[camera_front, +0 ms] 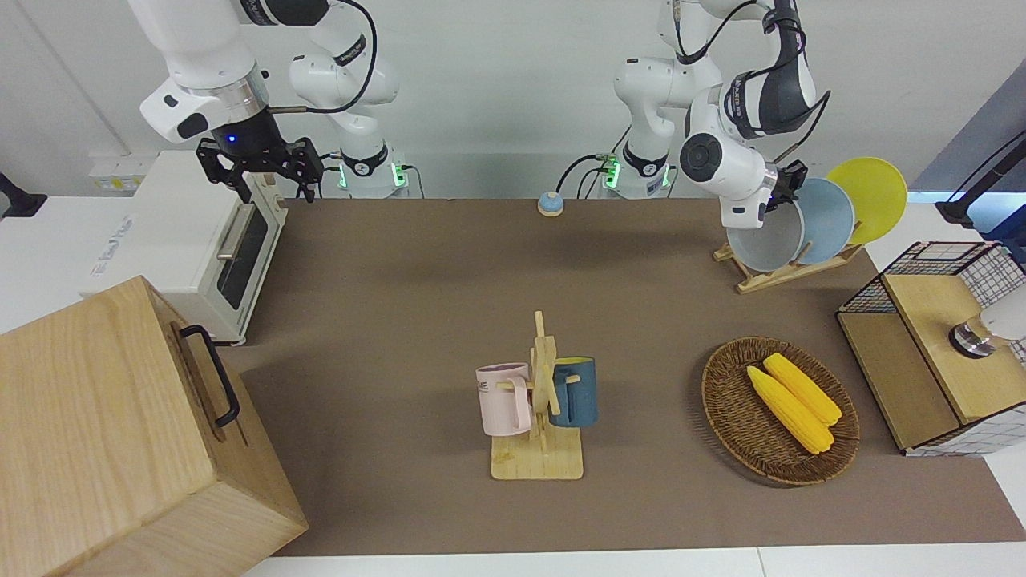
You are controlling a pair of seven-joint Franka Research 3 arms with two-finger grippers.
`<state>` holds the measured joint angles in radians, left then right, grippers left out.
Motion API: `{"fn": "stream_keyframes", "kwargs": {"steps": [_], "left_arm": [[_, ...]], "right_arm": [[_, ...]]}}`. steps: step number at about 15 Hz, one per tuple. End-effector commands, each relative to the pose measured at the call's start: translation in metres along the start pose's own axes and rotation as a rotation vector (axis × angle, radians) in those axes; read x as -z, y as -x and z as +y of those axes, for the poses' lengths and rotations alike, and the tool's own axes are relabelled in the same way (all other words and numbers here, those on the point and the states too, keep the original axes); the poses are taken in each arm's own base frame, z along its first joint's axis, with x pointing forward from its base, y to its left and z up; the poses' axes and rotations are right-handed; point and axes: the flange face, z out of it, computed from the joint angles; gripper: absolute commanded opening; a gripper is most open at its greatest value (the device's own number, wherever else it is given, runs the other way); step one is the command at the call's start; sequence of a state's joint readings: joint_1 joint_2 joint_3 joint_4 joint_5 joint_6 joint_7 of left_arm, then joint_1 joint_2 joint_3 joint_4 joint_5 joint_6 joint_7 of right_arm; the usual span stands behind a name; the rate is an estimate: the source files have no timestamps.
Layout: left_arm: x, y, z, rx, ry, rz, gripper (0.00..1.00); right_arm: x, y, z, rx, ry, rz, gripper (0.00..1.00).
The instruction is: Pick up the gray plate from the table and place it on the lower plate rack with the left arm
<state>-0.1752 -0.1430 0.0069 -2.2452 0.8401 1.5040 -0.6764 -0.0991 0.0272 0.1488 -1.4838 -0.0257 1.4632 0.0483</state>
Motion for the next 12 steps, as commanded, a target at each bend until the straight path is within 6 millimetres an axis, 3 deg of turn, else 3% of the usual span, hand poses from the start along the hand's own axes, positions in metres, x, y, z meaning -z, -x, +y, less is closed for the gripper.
{"fn": "stream_keyframes", "kwargs": {"steps": [1,4,6,7,8,12], "left_arm": [[-0.0061,-0.006,0.0153,0.04,-0.019,0.022,0.0],[-0.0059,-0.0076,0.0156,0.041,-0.008,0.031,0.0],[-0.0076,-0.0084,0.0201,0.031,-0.014,0.028,0.6],[-0.0078,-0.0086,0.0208,0.03,-0.014,0.029,0.83],[-0.0078,-0.0086,0.0208,0.03,-0.014,0.029,0.99],[-0.0071,-0.0081,0.0204,0.028,-0.015,0.028,1.0]], "right_arm": [[0.0008,0.0001,-0.0008,-0.003,-0.004,-0.003,0.983],[0.0008,0.0001,-0.0008,-0.003,-0.004,-0.003,0.983],[0.0008,0.0001,-0.0008,-0.003,-0.004,-0.003,0.983],[0.0008,0.0001,-0.0008,-0.003,-0.004,-0.003,0.983],[0.0008,0.0001,-0.0008,-0.003,-0.004,-0.003,0.983],[0.0008,0.0001,-0.0008,-0.003,-0.004,-0.003,0.983]]}}
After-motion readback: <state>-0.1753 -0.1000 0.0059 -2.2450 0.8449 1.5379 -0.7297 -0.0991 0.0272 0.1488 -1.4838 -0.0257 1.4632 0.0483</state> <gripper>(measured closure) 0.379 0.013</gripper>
